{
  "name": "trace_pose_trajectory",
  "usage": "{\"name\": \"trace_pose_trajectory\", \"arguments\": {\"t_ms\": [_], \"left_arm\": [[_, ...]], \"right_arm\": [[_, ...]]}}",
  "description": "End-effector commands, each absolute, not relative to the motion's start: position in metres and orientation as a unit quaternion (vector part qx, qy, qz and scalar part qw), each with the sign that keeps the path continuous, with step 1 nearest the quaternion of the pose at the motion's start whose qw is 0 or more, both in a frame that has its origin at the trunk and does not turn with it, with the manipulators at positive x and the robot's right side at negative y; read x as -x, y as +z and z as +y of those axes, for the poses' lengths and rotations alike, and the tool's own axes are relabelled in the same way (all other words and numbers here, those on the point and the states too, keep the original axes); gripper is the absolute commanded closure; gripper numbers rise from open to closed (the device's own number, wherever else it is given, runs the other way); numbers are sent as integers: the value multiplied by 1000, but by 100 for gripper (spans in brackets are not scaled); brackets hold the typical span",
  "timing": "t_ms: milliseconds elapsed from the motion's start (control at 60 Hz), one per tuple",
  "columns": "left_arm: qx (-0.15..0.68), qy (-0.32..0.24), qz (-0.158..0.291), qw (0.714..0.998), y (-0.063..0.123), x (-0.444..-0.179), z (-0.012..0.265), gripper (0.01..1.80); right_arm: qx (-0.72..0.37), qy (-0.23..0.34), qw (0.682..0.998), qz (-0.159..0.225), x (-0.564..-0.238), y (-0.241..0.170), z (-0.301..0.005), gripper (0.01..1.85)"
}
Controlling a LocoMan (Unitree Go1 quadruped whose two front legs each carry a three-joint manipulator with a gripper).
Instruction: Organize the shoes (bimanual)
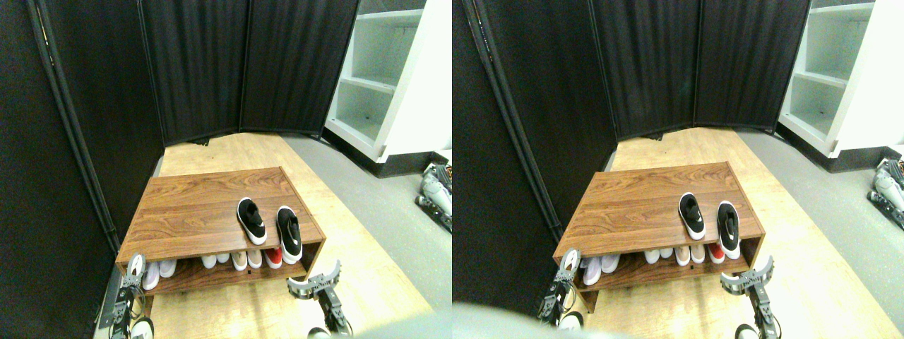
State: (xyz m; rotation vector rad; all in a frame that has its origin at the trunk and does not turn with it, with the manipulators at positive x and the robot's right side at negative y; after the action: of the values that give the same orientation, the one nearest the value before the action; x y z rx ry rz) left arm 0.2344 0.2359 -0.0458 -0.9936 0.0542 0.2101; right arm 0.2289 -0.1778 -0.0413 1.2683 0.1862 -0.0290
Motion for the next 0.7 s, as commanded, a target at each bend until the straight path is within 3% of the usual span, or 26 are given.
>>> {"name": "trace_pose_trajectory", "arguments": {"t_ms": [17,133,250,700], "left_arm": [[473,93,12,876,-40,-237,236,180],[472,88,14,877,-41,-237,238,180],[471,96,9,877,-41,-236,239,180],[462,105,-5,880,-44,-228,245,180]], "right_arm": [[-593,-3,800,86,-241,-46,-174,19],[-582,-18,807,97,-252,-55,-172,23],[-598,-18,794,110,-267,-63,-167,29],[-585,-34,801,123,-309,-80,-157,32]]}}
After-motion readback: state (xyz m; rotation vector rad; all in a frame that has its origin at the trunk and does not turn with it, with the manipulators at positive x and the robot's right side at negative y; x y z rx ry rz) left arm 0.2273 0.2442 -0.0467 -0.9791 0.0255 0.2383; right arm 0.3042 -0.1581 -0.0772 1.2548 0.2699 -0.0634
